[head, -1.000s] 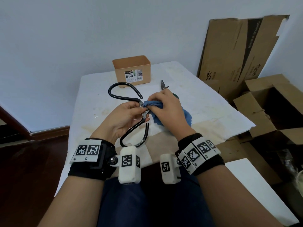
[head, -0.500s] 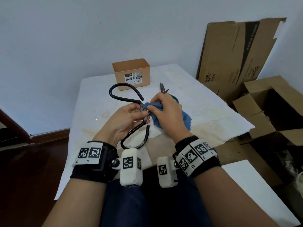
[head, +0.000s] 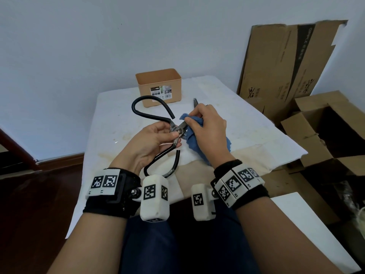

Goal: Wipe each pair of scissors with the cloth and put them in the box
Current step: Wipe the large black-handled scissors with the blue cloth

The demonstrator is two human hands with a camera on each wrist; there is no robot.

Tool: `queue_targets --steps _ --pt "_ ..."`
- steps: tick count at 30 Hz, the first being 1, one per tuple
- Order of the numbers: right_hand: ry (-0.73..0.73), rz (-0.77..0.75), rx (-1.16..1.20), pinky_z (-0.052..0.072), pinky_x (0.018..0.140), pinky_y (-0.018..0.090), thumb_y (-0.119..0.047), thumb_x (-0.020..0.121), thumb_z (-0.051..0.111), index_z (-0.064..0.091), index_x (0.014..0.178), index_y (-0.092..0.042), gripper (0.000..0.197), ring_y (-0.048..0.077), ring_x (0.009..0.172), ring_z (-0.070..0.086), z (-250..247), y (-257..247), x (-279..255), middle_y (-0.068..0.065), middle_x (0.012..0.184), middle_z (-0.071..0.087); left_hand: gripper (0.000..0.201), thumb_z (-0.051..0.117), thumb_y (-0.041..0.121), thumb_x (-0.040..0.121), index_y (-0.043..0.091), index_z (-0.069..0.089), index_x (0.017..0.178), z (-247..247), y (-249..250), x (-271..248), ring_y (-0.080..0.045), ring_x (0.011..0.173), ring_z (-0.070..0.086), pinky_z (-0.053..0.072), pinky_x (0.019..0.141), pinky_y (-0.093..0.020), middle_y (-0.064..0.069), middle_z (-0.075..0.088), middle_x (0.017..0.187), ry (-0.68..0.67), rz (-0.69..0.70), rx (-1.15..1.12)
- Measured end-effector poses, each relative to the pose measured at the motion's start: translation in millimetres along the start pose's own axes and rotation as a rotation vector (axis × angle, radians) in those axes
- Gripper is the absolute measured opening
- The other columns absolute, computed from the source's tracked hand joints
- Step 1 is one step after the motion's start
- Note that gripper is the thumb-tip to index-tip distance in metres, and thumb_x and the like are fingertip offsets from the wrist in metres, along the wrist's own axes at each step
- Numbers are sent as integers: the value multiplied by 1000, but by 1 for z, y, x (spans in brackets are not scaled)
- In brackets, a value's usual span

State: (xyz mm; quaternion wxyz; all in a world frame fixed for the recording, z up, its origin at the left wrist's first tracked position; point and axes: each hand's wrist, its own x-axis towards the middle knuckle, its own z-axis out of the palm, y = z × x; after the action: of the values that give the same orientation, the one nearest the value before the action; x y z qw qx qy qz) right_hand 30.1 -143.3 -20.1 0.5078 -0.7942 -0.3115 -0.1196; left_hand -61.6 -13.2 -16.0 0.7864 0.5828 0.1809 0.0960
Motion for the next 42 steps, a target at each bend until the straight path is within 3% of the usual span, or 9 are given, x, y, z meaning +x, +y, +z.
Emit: queue_targets --steps 4,9,13,15,21,32,42 --pt "25 -2 19 42 91 46 -25 90 64 59 87 -22 7 6 84 53 -1 1 0 -6 91 57 16 61 -12 88 3 57 87 -1 1 0 -18 70 66 61 70 -31 -17 63 92 -6 -3 13" --pt "145 63 224 43 79 15 -18 92 63 62 94 -15 4 3 89 55 -8 3 3 -1 98 61 14 61 -9 90 3 56 88 -7 4 2 -17 64 68 61 71 -29 -13 63 86 10 -3 -8" --pt "86 100 204 38 76 4 -18 91 65 64 96 -17 5 -2 89 54 -11 7 6 -3 99 63 16 60 -10 90 5 55 85 -9 3 3 -17 62 68 62 75 -31 -12 66 83 49 -12 -47" --pt "50 83 217 39 78 5 -16 89 66 66 94 -17 5 -2 90 56 -11 4 3 -3 99 63 16 60 -9 90 5 57 84 -8 3 2 -17 63 69 62 79 -33 -11 68 82 52 -16 -50" --pt "-129 -54 121 47 80 24 -16 86 67 67 89 -18 3 6 87 57 -6 -6 0 0 94 59 19 59 -8 91 6 62 78 -2 2 -2 -19 71 68 62 81 -33 -12 68 87 42 -14 -110" --pt "-118 59 152 54 78 44 -25 84 68 61 83 -30 8 12 86 63 -2 0 2 -3 93 62 9 58 -5 93 1 63 97 -2 3 -1 -16 72 69 60 77 -27 -7 70 87 -11 17 -50" --pt "-37 86 170 50 78 29 -15 86 67 64 87 -16 3 11 87 60 -6 -1 8 2 95 65 17 61 -7 89 0 56 104 -4 4 -1 -18 70 70 60 71 -28 -14 66 96 7 11 -61"
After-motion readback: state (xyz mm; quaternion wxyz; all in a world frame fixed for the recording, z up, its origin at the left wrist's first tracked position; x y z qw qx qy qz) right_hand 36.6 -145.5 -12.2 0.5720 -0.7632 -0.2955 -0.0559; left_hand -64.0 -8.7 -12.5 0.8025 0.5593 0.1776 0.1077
